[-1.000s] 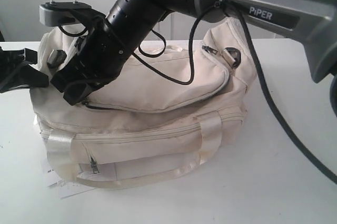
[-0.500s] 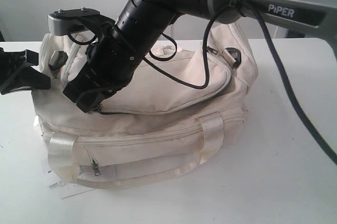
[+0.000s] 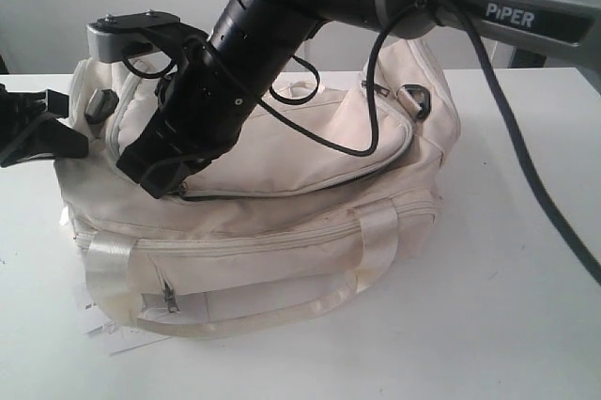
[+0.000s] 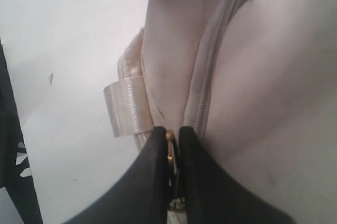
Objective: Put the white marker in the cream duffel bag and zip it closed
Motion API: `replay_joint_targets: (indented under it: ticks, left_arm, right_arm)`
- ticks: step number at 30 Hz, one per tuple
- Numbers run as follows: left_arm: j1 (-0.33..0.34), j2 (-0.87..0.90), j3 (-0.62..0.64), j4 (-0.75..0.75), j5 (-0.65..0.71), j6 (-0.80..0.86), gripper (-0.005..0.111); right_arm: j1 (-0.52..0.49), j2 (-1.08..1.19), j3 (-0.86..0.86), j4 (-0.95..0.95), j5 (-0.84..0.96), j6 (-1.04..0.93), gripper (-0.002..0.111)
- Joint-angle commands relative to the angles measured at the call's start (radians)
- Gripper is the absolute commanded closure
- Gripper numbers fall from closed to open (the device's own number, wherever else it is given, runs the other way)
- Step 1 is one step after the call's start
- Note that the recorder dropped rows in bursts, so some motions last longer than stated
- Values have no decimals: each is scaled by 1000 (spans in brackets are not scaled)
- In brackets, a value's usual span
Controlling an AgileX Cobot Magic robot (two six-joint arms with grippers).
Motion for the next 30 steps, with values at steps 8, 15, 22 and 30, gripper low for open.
replay_joint_targets:
  ticks: [8,15,22,30]
  left_arm:
    - [10,-4,-1,4,-145,16,107]
    - [10,-2,-1,9,-158,16,107]
    - [10,-2,-1,19,-158,16,107]
    - [10,-2,-1,19,-165,16,107]
  right_arm:
    - [-1,-17,10,-67,100,12,108]
    - [-1,-24,10,-69,100,14,108]
    - [-1,-38,10,-106,100,16,108]
    - [-1,-44,10,-131,100,23,108]
